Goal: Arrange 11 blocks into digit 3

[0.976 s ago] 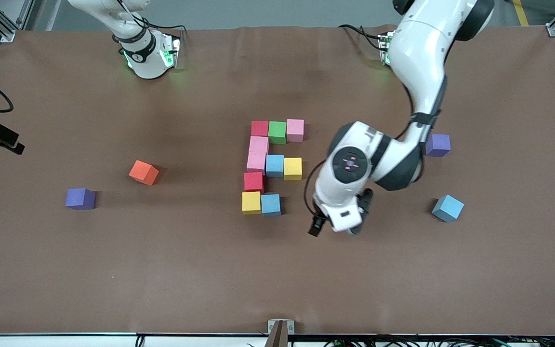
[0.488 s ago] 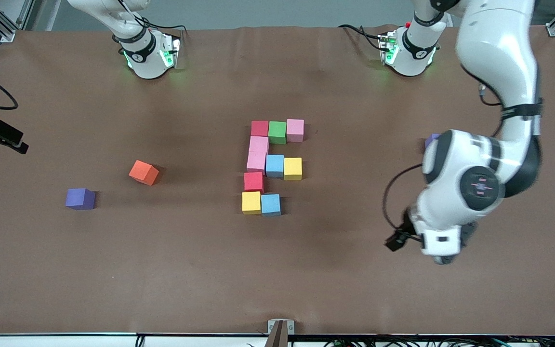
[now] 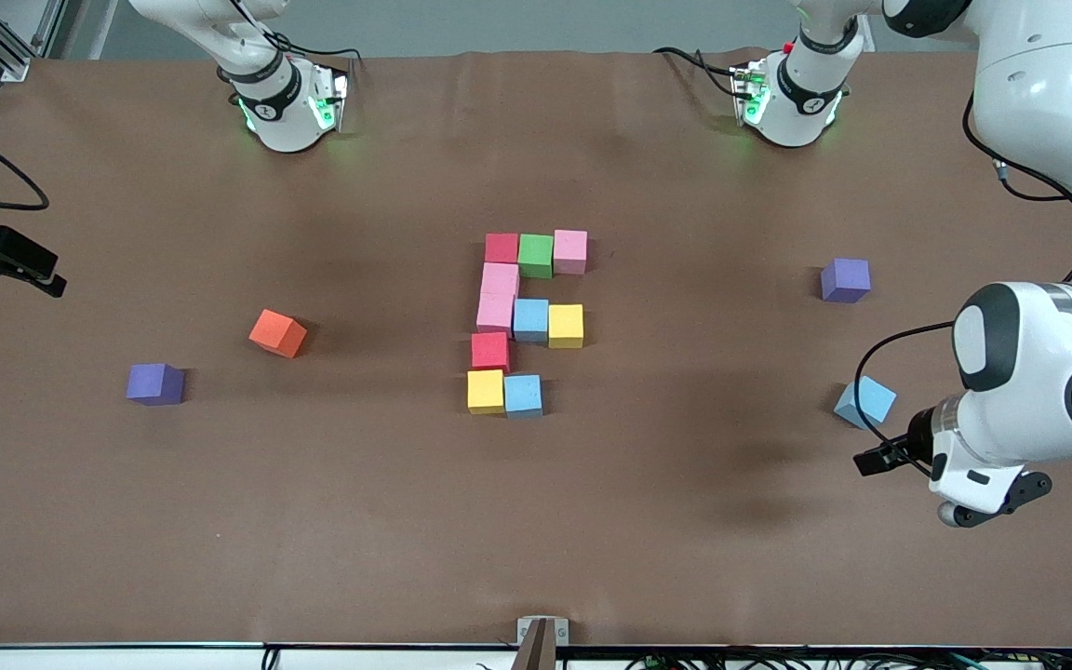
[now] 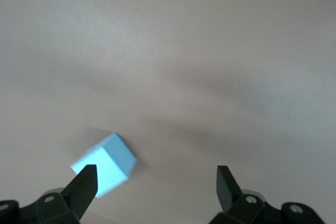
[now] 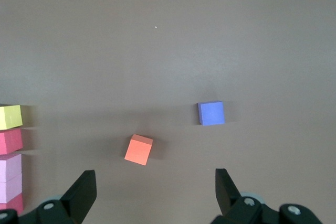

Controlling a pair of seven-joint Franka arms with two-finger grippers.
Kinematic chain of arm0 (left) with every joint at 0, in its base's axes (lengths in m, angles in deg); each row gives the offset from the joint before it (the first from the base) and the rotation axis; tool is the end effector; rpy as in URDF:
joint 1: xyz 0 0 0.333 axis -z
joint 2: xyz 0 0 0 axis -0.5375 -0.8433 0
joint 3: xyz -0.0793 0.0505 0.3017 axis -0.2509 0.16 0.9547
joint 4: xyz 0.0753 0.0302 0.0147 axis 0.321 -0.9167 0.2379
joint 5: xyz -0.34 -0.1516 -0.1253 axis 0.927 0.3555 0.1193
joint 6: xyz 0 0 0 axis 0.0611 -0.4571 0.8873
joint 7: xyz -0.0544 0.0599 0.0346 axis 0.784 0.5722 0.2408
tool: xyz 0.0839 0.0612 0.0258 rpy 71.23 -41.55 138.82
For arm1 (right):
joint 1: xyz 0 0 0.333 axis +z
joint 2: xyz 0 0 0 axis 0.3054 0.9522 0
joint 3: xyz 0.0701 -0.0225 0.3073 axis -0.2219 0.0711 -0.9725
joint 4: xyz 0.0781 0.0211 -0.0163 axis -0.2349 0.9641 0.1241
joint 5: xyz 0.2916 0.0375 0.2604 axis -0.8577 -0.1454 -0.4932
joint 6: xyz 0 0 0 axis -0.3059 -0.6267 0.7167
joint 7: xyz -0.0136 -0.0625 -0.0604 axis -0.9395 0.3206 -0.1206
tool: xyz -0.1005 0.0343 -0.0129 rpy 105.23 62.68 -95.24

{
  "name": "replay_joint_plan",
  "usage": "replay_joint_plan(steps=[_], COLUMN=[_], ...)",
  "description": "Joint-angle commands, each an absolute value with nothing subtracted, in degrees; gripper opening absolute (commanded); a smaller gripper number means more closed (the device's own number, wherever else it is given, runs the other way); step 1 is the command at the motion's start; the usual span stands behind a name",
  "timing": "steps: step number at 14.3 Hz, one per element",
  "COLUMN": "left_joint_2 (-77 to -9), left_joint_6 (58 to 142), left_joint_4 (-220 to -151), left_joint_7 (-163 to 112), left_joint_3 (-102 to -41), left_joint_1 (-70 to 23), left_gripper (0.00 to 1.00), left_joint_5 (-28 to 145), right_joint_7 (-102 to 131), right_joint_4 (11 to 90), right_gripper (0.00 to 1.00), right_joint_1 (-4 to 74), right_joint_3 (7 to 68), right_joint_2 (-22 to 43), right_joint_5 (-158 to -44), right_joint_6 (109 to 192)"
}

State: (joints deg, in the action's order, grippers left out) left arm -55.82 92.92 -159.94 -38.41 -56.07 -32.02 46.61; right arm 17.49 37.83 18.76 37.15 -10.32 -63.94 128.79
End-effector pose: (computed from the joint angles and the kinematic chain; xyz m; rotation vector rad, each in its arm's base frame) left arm 0.7307 -0.0319 0.3512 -3.0904 -0.4161 0.0635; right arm 0.5773 -0.0384 0.6279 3.1351 -0.0477 0.1103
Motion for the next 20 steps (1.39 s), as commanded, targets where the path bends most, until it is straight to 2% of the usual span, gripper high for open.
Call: replay_joint_plan(steps=[1,4,8,16,20], left_joint_2=[-54.76,-52.04,-46.41,-46.32,-46.40], left_joint_6=[94.87,101.02,101.12,110.95,112.37], left_joint_4=[-164.14,-171.68,-179.86,-188.39,-189.72], left_joint_7=[-26.45,-13.53,-3.92,5.14,9.19], left_joint_3=[-56.70,-57.83,-58.45,-58.28,-58.28], left_joint_1=[-33.48,-35.50,-35.68,-38.32,-38.40], left_gripper=[1.00,1.00,1.00,1.00,1.00], left_joint_5=[43.68,43.76,43.93,43.50,40.07], right_joint_7=[13.57,13.83,16.89,16.64,17.26], right_joint_4=[38.72,38.72,38.72,38.89,38.98], right_gripper=[1.00,1.00,1.00,1.00,1.00], right_joint_1=[16.29,13.83,13.91,14.00,13.91], right_joint_3=[35.71,33.78,33.59,33.59,33.59], right_joint_2=[-11.63,-11.63,-11.63,-11.63,-11.63], right_joint_5=[-63.15,-63.59,-63.59,-63.50,-63.59], right_joint_6=[128.13,128.21,128.48,127.25,127.25])
